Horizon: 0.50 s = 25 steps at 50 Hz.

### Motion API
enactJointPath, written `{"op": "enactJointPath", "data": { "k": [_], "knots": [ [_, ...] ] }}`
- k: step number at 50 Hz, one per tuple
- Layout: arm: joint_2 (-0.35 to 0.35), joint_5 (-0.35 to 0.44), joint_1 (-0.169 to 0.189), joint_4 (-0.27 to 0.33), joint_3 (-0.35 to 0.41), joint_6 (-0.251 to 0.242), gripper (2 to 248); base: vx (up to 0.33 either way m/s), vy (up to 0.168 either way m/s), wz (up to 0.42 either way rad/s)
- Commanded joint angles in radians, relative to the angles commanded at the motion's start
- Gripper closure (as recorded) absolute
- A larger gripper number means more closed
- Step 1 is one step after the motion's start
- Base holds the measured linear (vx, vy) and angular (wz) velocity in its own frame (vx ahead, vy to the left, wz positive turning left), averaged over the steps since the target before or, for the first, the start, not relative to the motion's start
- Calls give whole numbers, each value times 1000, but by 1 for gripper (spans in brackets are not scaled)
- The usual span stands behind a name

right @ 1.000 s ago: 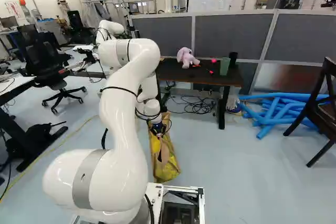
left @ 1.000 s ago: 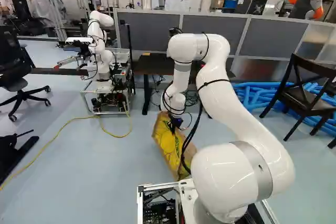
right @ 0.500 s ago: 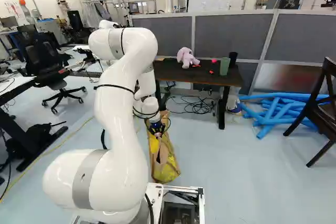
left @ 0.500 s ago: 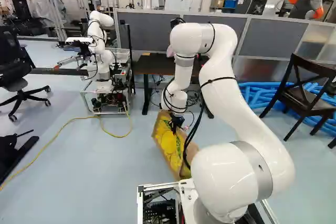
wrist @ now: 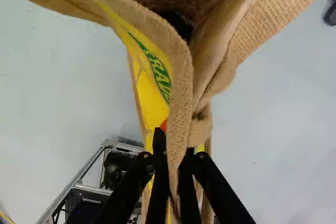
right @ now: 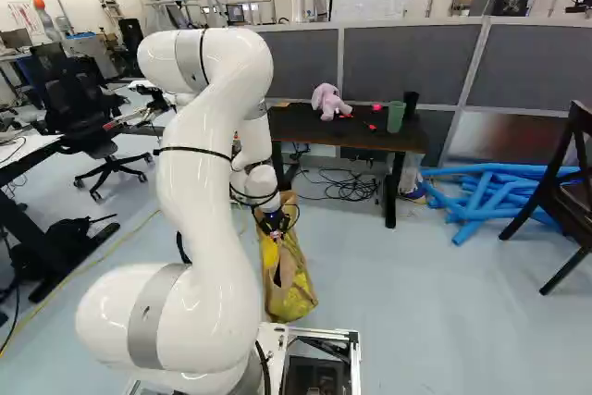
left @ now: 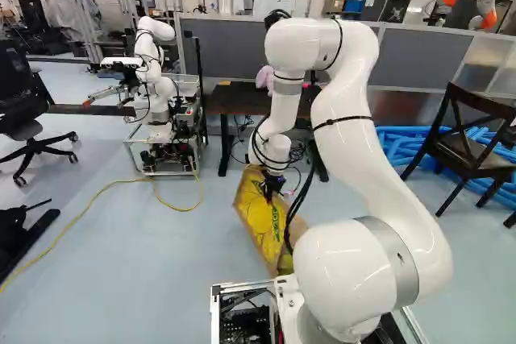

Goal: Pick up the bag on the ground and place it on the table

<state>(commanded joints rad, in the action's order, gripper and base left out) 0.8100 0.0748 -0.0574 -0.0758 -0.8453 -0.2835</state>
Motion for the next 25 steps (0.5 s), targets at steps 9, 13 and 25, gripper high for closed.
{"op": "enactJointPath", "data": {
  "k": [9, 13, 25],
  "knots": [
    [-37, -1, 1, 0, 21, 0, 229, 0, 0, 0],
    [-53, -5, 1, 0, 28, 0, 229, 0, 0, 0],
    [-97, -29, 2, 0, 40, 0, 229, 0, 0, 0]
  ]
}}
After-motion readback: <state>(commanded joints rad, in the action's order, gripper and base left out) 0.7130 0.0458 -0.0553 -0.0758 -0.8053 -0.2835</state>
